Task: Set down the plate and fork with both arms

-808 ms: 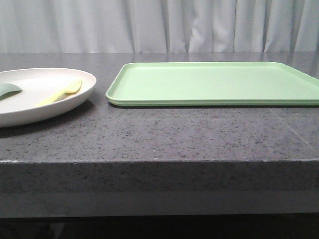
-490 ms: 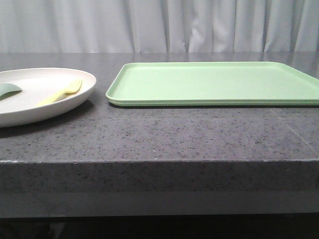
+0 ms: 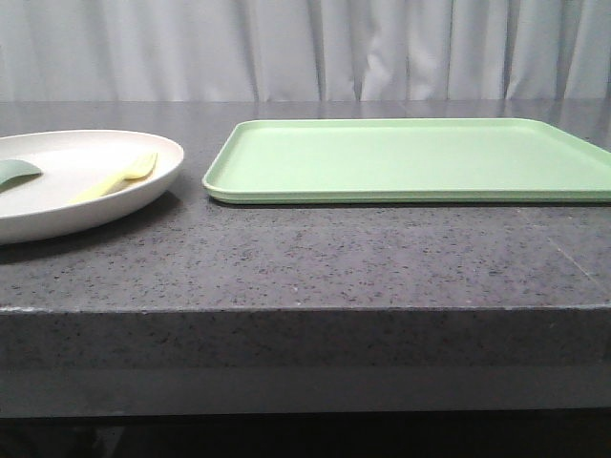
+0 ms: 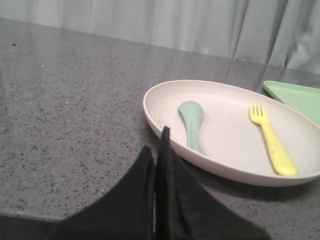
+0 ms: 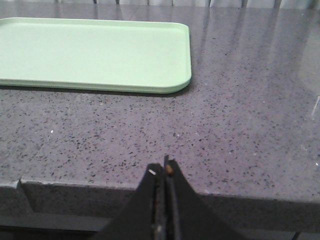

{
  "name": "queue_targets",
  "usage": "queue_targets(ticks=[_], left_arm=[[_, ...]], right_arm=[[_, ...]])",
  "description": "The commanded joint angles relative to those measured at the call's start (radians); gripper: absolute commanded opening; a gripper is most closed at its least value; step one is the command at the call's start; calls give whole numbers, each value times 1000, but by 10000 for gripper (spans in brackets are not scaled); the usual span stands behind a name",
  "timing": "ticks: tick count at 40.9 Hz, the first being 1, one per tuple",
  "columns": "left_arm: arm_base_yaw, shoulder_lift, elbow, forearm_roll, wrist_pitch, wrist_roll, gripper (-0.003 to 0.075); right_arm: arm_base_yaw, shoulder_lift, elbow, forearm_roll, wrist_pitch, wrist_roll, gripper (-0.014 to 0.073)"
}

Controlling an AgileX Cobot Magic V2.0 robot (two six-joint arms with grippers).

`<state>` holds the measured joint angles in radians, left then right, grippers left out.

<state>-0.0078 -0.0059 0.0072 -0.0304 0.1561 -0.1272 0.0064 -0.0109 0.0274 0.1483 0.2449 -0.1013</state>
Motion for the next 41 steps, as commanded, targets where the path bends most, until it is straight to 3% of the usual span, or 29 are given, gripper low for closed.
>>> queue_targets(ticks=[1, 14, 25, 33, 41], left_arm=[[0, -20, 1, -8, -89, -7, -18], [0, -20, 1, -8, -136, -7, -18], [0, -20, -19, -8, -395, -7, -18], [0, 21, -202, 30, -252, -7, -18], [0, 219, -430, 144, -57, -7, -18]], right_arm=[[0, -18, -5, -7, -76, -9, -64], [0, -18, -5, 7, -99, -9, -64], [0, -18, -48, 23, -168, -9, -64], [0, 5, -223, 27, -132, -9, -64], [0, 212, -474, 27, -5, -9, -64]])
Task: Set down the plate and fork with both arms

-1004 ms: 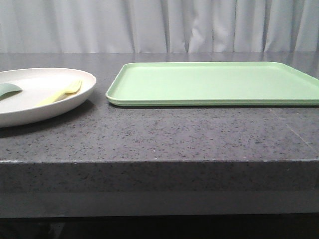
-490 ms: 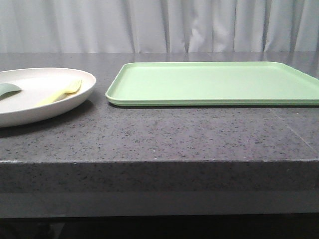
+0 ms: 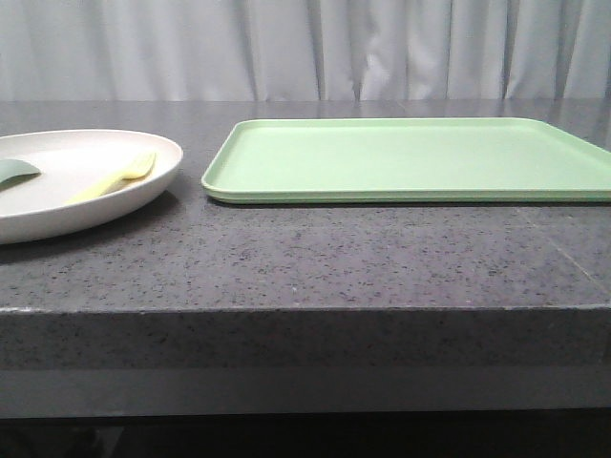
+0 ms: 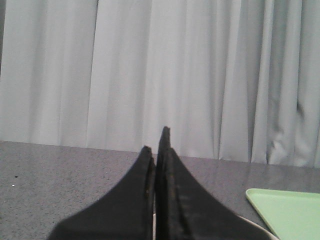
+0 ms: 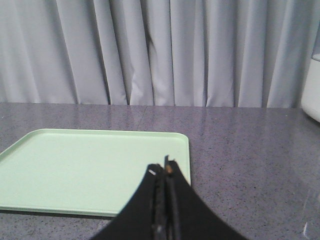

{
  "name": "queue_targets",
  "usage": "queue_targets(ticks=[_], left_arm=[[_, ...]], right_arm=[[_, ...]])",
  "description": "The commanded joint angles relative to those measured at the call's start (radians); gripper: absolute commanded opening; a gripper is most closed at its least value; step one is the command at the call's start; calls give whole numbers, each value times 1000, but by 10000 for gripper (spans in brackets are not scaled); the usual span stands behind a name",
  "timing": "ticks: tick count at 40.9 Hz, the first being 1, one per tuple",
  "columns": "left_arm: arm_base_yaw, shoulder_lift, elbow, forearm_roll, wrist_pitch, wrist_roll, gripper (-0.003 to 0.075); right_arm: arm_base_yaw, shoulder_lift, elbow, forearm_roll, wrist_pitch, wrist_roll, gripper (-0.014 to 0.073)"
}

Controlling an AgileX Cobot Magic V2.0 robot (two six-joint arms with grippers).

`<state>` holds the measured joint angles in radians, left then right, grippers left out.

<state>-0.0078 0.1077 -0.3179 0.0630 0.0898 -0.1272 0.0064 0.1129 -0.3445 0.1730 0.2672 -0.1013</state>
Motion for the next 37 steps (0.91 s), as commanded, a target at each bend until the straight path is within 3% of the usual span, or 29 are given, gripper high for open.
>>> queue_targets(ticks=[1, 10, 24, 28, 35, 37], left_arm=[[0, 142, -129, 63, 21, -7, -18], [0, 385, -250, 72, 85, -7, -18], [0, 430, -260, 67, 64, -7, 0], [0, 430, -253, 66, 55, -7, 126], [0, 430, -250, 66, 46, -7, 578], [0, 430, -250, 63, 46, -7, 660]], right_arm=[[0, 124, -124, 3, -17, -9, -64], [0, 358, -287, 3, 33, -9, -58], [0, 426, -295, 3, 33, -9, -46], [0, 426, -295, 3, 33, -9, 76], [0, 426, -295, 3, 33, -9, 498], [0, 426, -295, 3, 31, -9, 579]])
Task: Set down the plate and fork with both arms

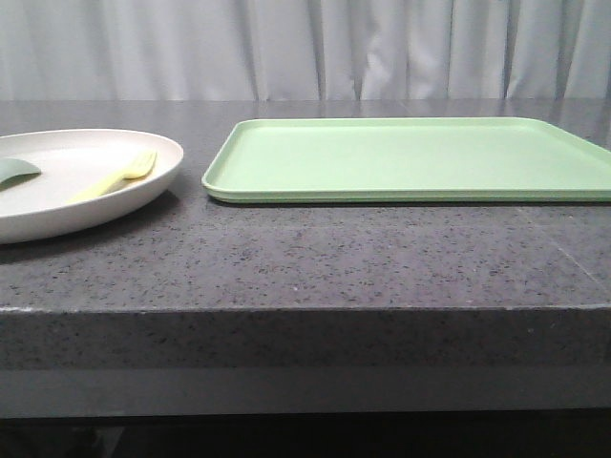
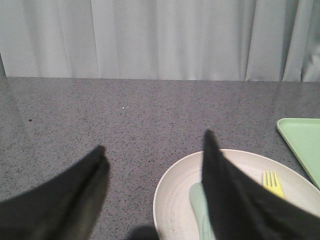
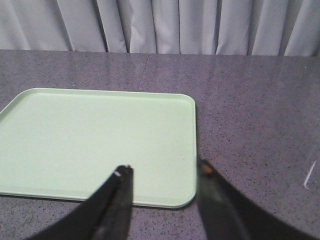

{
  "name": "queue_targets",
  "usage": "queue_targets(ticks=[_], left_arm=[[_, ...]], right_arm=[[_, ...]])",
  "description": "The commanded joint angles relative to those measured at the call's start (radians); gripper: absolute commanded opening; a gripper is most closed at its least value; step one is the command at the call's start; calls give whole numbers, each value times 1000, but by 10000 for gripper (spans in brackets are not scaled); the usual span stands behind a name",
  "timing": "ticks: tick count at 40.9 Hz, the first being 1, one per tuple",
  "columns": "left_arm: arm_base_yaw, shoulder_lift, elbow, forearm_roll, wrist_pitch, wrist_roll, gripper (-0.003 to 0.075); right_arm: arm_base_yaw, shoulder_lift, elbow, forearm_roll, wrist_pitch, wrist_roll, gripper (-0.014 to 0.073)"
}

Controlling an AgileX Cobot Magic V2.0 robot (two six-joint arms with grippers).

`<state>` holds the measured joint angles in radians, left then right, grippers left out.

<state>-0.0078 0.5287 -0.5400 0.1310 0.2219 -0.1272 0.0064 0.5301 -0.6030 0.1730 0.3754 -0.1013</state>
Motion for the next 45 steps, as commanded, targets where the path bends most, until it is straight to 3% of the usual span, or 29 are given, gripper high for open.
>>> queue_targets(ticks=[1, 4, 13, 19, 30, 38, 45], left_arm=[[0, 9, -28, -9, -86, -7, 682], [0, 9, -28, -51, -86, -7, 699], [0, 117, -121, -53, -35, -7, 636], [0, 293, -287, -51, 145, -7, 613], [0, 633, -601, -24, 625, -7, 608], [-2, 832, -743, -22, 803, 1, 608], [-2, 955, -786, -1, 832, 3, 608]], right_arm=[[0, 9, -37, 3, -78, -9, 603], [0, 9, -37, 3, -78, -9, 642], [0, 9, -37, 3, -78, -9, 642], [0, 9, -37, 3, -78, -9, 642], [0, 8, -37, 3, -78, -9, 642], [0, 8, -37, 3, -78, -9, 642], [0, 8, -37, 3, -78, -9, 642]])
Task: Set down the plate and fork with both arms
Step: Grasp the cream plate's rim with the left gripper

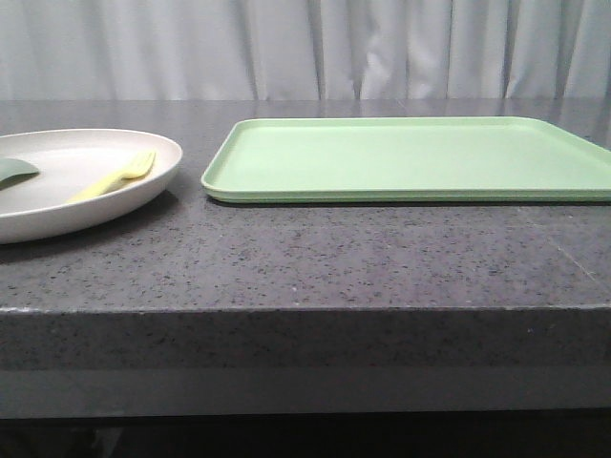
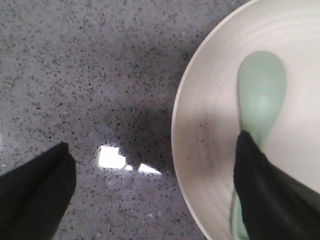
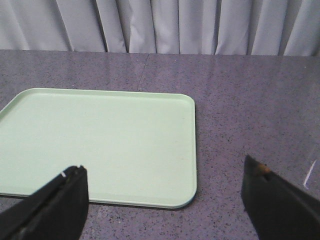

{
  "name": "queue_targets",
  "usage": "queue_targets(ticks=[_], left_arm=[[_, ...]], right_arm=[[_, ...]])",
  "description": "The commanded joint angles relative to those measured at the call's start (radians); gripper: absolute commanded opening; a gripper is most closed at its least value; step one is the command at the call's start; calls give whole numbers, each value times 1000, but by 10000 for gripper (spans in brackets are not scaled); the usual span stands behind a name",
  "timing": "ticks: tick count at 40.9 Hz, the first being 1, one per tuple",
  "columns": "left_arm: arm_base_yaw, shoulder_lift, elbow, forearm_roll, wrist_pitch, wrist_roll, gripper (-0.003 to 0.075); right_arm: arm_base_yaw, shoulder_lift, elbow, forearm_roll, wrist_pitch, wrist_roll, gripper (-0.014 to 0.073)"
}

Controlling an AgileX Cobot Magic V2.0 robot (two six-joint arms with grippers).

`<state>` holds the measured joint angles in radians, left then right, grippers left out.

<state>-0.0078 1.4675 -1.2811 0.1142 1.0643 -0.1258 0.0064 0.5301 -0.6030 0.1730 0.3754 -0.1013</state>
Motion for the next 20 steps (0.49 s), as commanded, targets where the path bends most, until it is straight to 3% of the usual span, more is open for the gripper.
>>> queue_targets(ticks=[1, 20], left_arm=[[-2, 28, -45, 18, -10, 2, 608], [-2, 153, -45, 20, -5, 2, 608]], right_arm=[[0, 8, -37, 3, -78, -9, 642], [0, 8, -37, 3, -75, -9, 642]])
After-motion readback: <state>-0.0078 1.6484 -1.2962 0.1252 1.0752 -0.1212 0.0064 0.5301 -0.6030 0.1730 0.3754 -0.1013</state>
